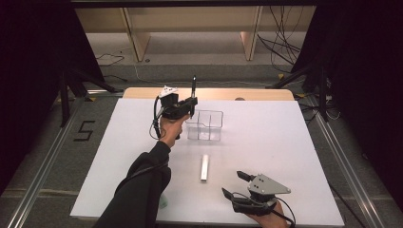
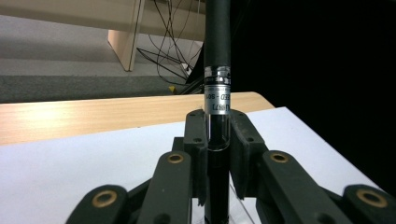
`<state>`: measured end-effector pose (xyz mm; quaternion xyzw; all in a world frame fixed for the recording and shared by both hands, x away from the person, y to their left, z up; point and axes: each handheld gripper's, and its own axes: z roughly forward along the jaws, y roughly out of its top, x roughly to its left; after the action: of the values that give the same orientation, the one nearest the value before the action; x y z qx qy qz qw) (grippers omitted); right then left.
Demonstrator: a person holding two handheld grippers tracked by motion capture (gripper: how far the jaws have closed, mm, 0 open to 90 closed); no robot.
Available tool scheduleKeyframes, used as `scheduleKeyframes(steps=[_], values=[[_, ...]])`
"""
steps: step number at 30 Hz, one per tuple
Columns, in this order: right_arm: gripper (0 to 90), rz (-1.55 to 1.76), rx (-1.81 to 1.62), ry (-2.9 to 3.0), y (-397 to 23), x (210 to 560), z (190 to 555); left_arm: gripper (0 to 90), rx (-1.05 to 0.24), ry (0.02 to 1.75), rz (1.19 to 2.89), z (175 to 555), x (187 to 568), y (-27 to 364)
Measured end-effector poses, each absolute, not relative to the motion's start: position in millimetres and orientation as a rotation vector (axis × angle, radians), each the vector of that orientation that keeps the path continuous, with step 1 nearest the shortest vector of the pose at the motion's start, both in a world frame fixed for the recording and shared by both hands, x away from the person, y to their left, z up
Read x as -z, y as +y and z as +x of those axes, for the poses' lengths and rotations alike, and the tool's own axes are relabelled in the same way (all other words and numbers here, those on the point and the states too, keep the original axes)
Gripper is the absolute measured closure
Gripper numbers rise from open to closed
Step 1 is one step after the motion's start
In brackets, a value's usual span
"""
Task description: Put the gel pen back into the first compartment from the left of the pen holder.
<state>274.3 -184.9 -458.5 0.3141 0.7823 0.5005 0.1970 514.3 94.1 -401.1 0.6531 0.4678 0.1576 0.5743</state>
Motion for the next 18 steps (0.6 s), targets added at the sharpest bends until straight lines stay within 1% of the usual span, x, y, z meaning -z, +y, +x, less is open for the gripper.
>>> scheduleKeyframes(steps=[18], values=[[27.0, 0.876, -1.401, 2.202, -184.0, 460.0, 274.1, 78.7, -0.374, 1.112, 1.548, 517.5, 418.1, 92.1]])
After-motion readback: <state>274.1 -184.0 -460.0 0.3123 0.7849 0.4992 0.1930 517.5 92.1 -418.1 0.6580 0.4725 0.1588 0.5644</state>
